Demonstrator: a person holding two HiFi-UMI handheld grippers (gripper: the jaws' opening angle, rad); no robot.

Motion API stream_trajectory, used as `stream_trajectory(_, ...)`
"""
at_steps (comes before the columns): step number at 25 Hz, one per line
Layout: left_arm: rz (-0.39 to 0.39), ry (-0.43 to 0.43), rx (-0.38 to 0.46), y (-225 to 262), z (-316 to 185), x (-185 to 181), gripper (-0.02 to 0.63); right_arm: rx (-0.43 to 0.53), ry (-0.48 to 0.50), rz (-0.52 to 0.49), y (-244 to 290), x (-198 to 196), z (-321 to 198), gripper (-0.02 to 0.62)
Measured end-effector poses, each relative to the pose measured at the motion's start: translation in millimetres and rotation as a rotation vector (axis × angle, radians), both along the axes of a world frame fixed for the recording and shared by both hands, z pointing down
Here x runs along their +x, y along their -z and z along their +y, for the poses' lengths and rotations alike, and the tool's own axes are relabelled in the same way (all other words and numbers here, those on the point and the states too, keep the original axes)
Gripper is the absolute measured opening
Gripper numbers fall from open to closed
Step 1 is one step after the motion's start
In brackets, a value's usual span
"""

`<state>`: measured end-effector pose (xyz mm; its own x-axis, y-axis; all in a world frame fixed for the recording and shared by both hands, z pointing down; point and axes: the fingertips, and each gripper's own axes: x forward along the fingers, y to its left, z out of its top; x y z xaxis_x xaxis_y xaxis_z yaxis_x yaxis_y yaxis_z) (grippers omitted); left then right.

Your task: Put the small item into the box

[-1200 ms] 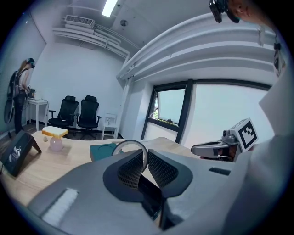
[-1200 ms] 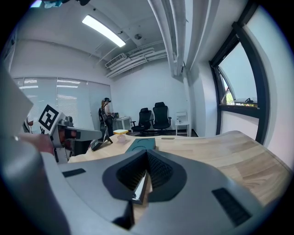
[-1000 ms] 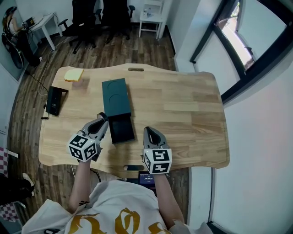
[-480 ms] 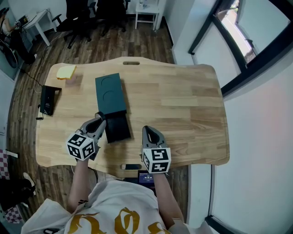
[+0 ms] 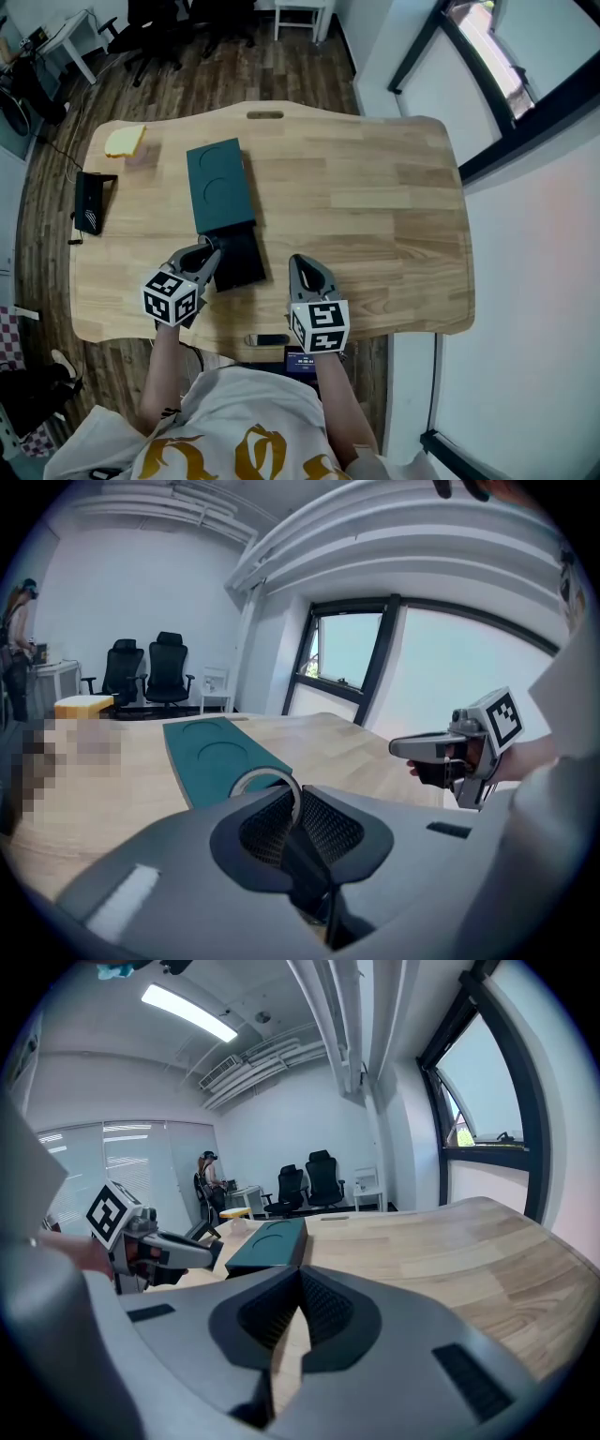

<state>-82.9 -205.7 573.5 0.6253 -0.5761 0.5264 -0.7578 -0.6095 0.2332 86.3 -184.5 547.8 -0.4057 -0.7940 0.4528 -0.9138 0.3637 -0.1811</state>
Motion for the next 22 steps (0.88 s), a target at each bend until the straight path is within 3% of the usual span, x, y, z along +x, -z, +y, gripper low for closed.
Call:
stream_trajectory(5,-0.077,-0.089,-0.050,-24.0,2.8,9.1,0.037,-0.025,0.004,0.001,-13.4,-4.6,-8.8,0.005)
stream_trajectory(22,-0.168,-0.243,-0.200,-69.8,7.5,32.3,0.038,-0.089,-0.013,0.043,-47.0,7.0,-30.4,0.005)
